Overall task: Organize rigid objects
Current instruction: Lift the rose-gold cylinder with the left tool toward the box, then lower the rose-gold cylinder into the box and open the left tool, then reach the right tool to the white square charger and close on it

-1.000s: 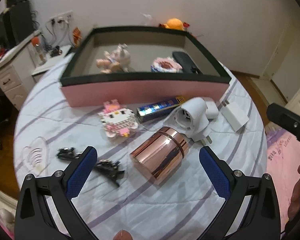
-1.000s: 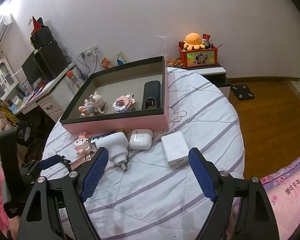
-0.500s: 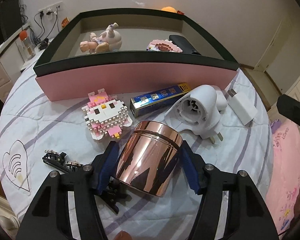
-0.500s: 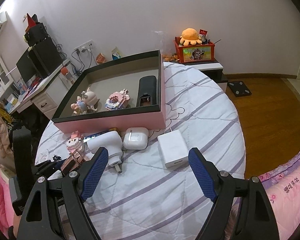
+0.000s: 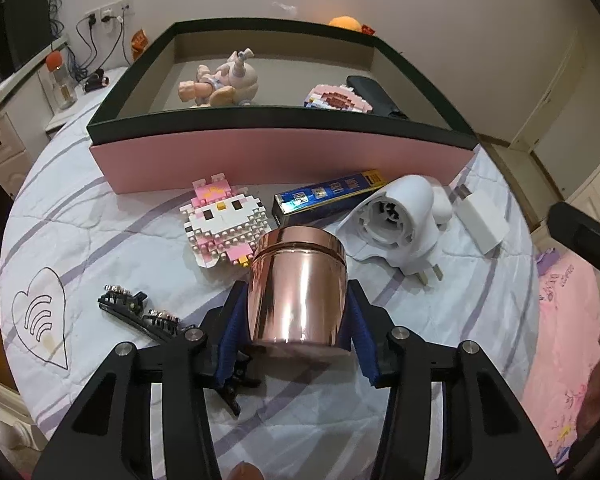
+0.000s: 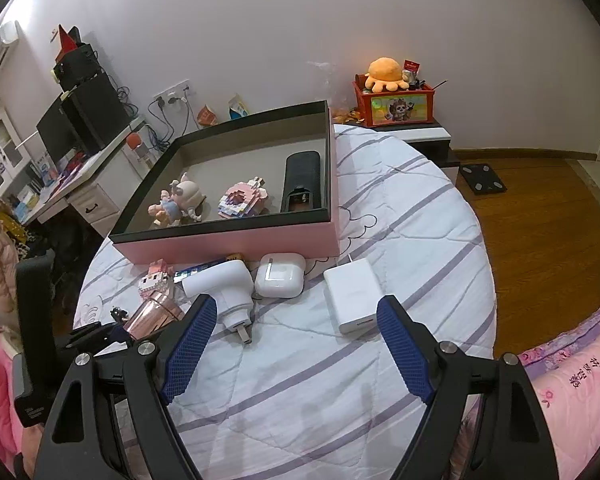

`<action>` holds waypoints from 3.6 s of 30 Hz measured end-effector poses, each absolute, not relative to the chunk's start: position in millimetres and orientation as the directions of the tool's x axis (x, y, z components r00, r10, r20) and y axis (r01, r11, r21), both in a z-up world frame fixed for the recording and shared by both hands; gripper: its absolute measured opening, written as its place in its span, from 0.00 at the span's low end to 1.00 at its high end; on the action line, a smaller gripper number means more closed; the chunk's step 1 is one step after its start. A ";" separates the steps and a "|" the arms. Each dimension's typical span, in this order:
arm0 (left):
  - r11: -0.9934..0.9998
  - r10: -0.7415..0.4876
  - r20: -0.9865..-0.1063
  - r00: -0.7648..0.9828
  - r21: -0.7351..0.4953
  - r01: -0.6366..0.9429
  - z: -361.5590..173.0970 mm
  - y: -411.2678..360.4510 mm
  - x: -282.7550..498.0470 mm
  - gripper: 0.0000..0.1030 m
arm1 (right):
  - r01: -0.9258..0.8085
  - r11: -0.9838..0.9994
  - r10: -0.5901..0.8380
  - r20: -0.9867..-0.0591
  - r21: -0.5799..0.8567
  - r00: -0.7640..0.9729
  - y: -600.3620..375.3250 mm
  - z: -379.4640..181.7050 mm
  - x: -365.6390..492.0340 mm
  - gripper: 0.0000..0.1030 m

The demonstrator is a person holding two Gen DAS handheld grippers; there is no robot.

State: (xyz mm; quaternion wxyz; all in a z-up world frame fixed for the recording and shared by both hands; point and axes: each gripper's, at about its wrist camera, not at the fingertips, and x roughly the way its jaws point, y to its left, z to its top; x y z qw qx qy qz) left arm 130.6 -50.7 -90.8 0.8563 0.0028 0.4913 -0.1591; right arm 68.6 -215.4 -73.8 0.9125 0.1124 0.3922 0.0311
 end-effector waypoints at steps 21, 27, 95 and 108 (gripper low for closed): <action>0.952 -0.271 -0.819 0.506 -0.149 0.268 -72.4 -46.1 124.8 0.46 | 0.034 0.974 0.139 -0.710 0.224 0.690 -216.1 -73.0 68.8 0.81; 0.953 -0.274 -0.783 0.559 -0.144 0.266 -39.9 -39.3 125.2 0.46 | 0.020 0.974 0.148 -0.700 0.226 0.699 -213.0 -67.8 71.2 0.81; 0.990 -0.136 -0.751 0.647 -0.084 0.110 -23.2 3.0 90.3 1.00 | 0.013 0.985 0.115 -0.702 0.174 0.702 -204.4 -65.3 52.6 0.81; 0.992 -0.125 -0.761 0.636 -0.075 0.105 -29.8 -2.5 102.5 1.00 | 0.066 0.992 0.040 -0.769 0.106 0.638 -218.5 -102.0 79.5 0.81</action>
